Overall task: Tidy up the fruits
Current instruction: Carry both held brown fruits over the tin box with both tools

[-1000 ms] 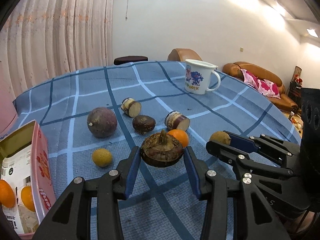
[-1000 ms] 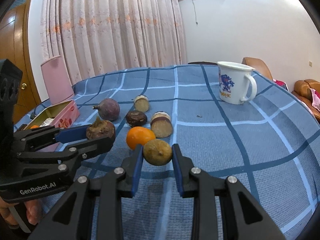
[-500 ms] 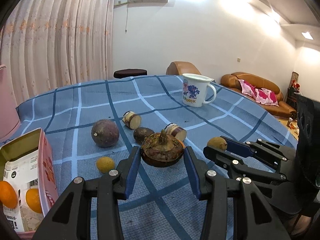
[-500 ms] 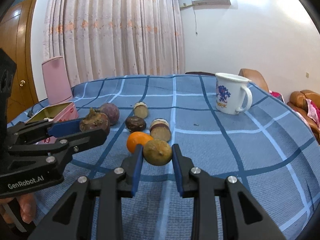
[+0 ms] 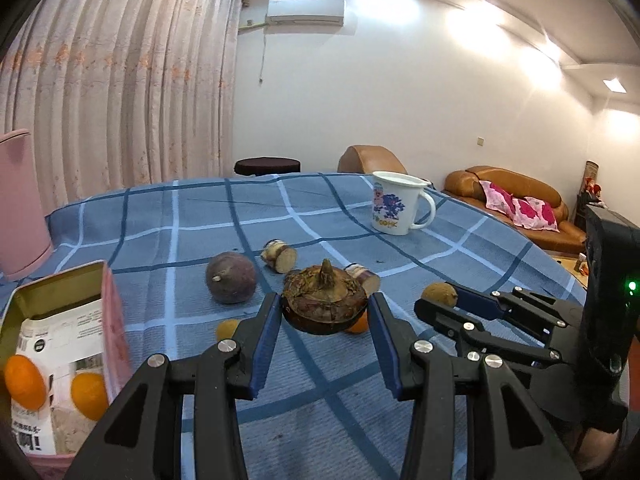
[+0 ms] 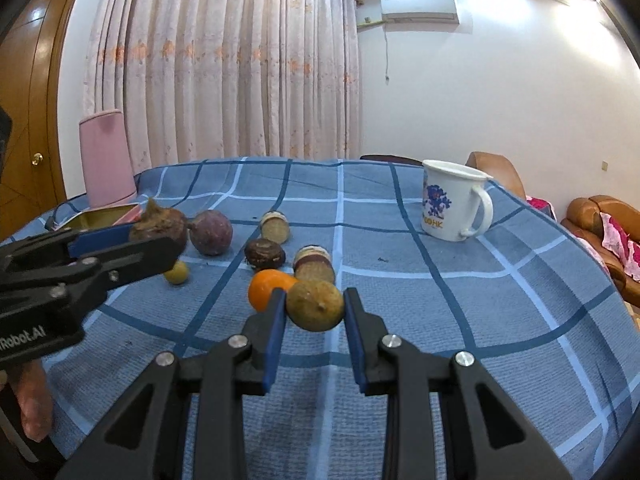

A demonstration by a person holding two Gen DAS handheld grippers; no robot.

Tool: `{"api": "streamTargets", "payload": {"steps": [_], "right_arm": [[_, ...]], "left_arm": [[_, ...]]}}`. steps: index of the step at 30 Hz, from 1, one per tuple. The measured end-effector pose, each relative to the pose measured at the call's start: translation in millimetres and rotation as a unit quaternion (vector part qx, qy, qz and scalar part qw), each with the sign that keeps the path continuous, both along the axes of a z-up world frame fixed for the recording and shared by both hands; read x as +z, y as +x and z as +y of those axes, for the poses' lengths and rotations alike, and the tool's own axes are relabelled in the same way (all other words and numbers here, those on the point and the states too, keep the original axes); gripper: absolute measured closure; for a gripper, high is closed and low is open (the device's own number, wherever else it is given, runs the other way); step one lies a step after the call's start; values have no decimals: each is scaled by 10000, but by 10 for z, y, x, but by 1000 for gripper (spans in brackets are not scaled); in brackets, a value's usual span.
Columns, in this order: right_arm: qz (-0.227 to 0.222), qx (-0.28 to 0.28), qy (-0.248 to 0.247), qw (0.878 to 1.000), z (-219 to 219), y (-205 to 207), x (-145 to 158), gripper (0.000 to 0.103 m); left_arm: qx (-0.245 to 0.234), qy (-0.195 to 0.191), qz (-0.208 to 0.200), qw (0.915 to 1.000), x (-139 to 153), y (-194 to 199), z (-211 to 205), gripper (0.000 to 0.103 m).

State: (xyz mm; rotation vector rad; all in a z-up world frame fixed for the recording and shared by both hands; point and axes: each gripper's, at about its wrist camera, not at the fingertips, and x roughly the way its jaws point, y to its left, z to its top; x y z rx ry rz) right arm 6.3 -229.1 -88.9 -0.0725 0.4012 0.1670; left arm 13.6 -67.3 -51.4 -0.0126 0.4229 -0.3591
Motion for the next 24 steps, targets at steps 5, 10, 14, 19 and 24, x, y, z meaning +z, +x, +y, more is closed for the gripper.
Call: {"api": "streamTargets", "payload": {"steps": [5,10,14,19,24], "right_arm": [[16,88,104,9999,31,16,58,71],[-98,364,170,9991,176,14,208,71],[-170,691,240,9972,374,42,334,71],[-263,977,241,9946,596,59,408,71],[-299,1206,180,9921,804,82,447,71]], "left_arm": [[270,27,-3,9996,12,-60,145,57],[675,99,-75,9976,95,-131,356,57],[999,180,-123,9948,175,-180,520,57],[1224,220,-165,9921,234,-197,653,57],[1396,244,-154,9898,258,-198,753,57]]}}
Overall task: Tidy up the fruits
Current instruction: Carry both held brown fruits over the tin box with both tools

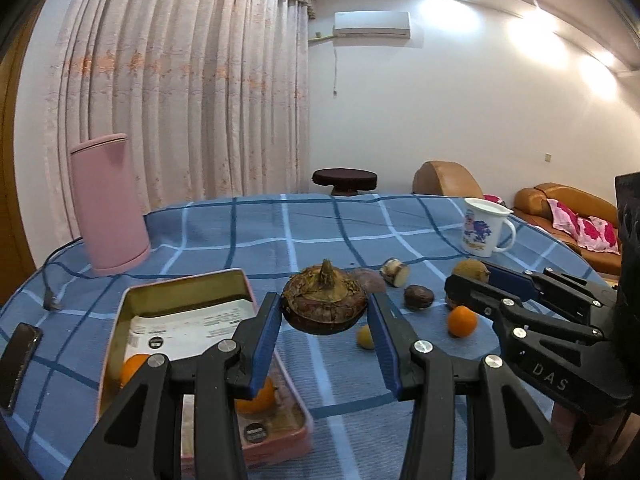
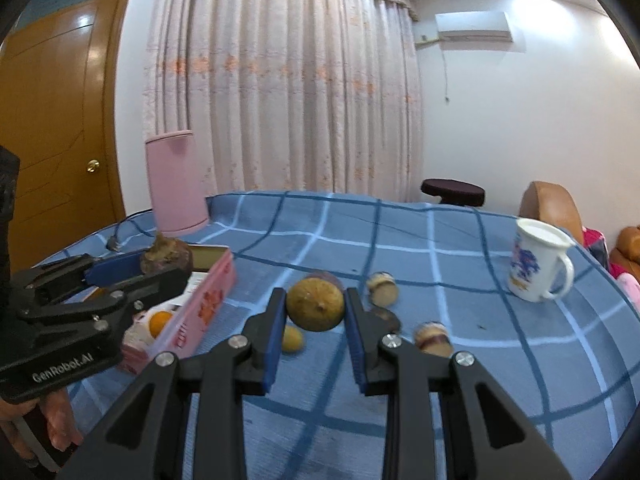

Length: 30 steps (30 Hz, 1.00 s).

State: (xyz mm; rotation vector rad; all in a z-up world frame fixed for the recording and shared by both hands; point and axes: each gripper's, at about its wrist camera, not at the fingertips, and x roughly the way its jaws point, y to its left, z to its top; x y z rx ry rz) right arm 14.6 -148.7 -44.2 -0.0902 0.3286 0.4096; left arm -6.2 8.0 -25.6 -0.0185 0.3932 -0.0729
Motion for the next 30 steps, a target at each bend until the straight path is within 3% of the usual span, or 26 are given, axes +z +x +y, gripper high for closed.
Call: {"api": "streamTargets", "payload": {"steps": [16,30], "right_arm": [[-11,692,-112,9975,639,157,124,71],[304,1119,-355,9926,1085,277,-52,71]], "left_arm": [[558,-86,181,9982,-22,21,431,56],[1060,-248,433,9931,-128,31,887,56]]}}
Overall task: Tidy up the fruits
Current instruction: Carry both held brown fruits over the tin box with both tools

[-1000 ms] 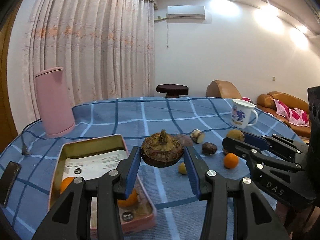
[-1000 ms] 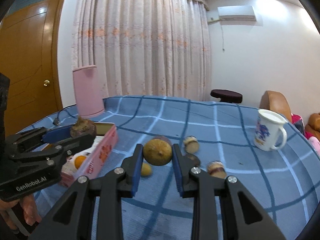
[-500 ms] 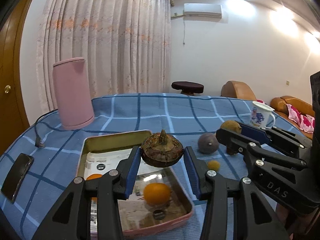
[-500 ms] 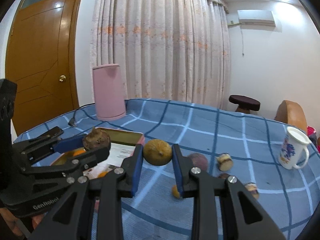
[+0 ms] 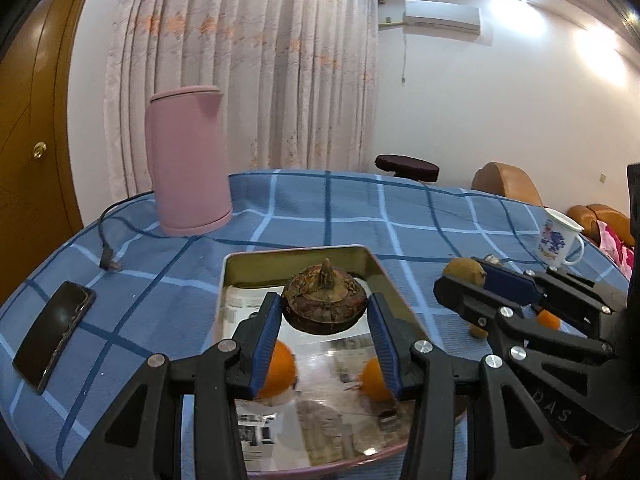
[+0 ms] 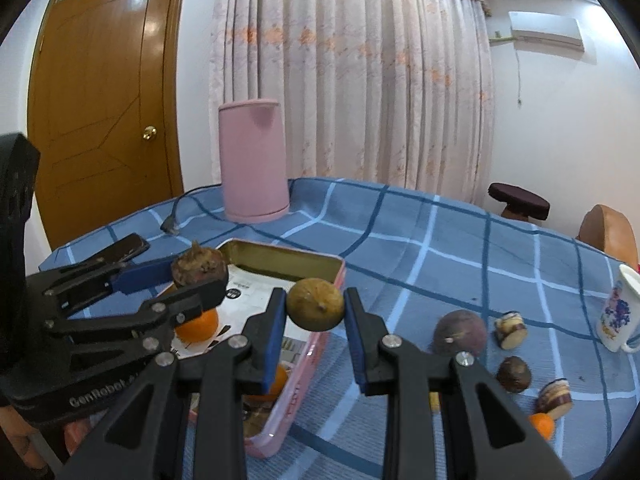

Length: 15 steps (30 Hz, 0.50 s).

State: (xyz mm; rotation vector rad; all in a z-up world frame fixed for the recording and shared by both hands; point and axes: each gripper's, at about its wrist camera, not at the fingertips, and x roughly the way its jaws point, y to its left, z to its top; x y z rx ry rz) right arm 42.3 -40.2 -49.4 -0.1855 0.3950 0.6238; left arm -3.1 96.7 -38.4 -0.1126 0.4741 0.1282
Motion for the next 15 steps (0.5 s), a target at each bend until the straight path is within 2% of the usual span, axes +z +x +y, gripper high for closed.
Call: {"api": "streamTargets", "payload": {"steps": [15], "right_arm": [[282,303,-401,9983,259,73,-164,71]], "left_arm": [[60,-186,304,9993,-132,82,197,56]]}}
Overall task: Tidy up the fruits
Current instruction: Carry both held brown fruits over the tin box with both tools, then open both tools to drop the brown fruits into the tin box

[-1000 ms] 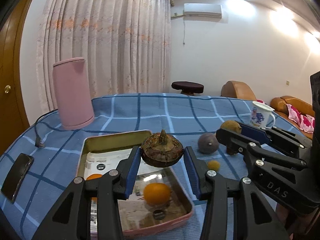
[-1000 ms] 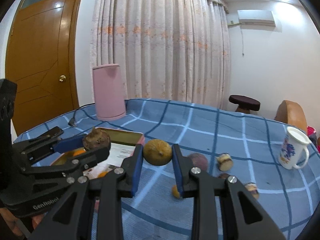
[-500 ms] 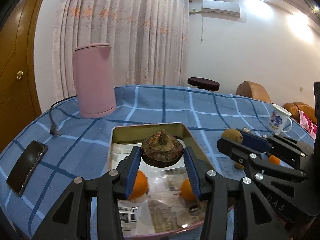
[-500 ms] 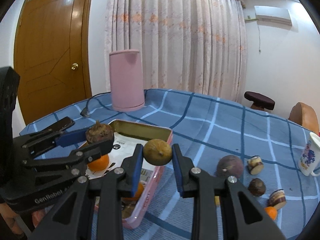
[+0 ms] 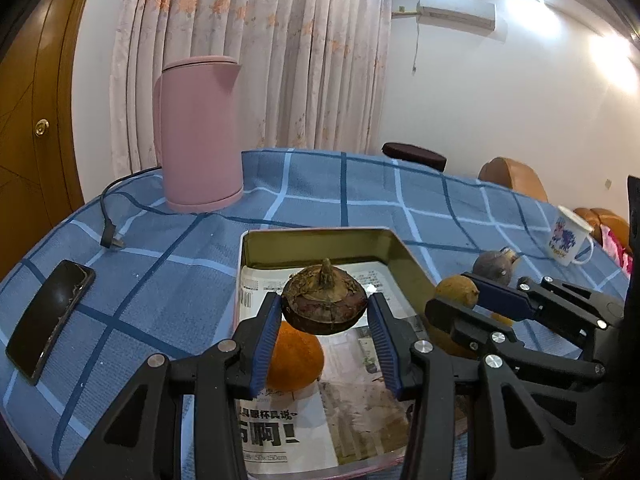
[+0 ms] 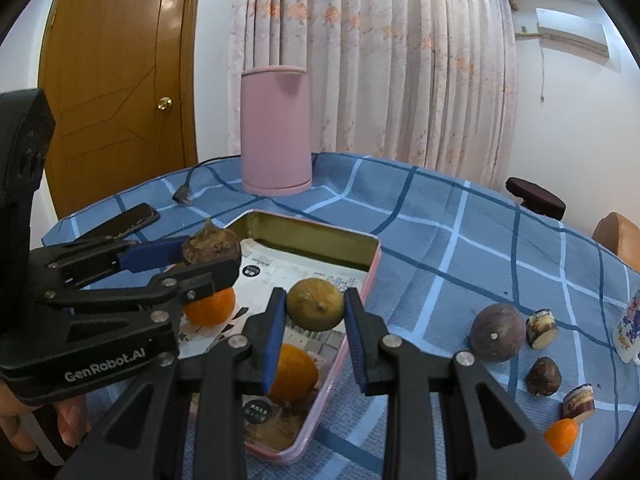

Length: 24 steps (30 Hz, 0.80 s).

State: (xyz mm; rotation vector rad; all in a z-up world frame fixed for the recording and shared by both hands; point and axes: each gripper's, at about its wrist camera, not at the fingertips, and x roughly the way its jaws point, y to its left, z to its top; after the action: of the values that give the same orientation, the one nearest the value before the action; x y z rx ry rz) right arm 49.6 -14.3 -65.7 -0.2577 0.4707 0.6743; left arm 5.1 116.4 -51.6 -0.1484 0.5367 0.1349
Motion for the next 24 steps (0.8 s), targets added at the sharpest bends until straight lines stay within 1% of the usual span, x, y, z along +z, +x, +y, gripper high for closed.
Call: {"api": "streamTargets", "payload": {"steps": [6,8,12,14,17,18,19,20,22,23,24], "right_arm": [[247,190,-211,9993,99,60,-67,70],[262,192,-228,9992,106,61,-76,70],[368,179,-240,9989,95,93,-94,70],[404,233,-139,9988,71,104,-83,66],[388,235,-70,9989,47,93,-67,63],[362,205,-54,9991,37,83,-60,59],[331,105,-55,9994,13,82,-55,52],[309,21,-21,9995,-18,83,-47,48],[250,-79,78,9996,-94,78,-24,35],[195,-152,156,9996,-154,57,-7,32],[159,-197,200,9995,-191,47,8,27]], "left_arm": [[19,-22,189,9998,-83,52,57,56],[-14,-72,219,9997,-104,57,64,56],[-29,-49,273,9996,-120,72,51,56],[-35,17,298,9995,-130,84,48,56],[-17,-39,300,9995,-139,82,64,54],[-31,-54,303,9995,-139,82,68,54],[-24,-45,317,9995,-140,80,68,53],[-6,-32,326,9995,-135,73,68,49],[22,-72,275,9996,-122,44,77,41],[33,-85,256,9996,-108,30,72,34],[37,-84,219,9997,-92,10,65,28]]}}
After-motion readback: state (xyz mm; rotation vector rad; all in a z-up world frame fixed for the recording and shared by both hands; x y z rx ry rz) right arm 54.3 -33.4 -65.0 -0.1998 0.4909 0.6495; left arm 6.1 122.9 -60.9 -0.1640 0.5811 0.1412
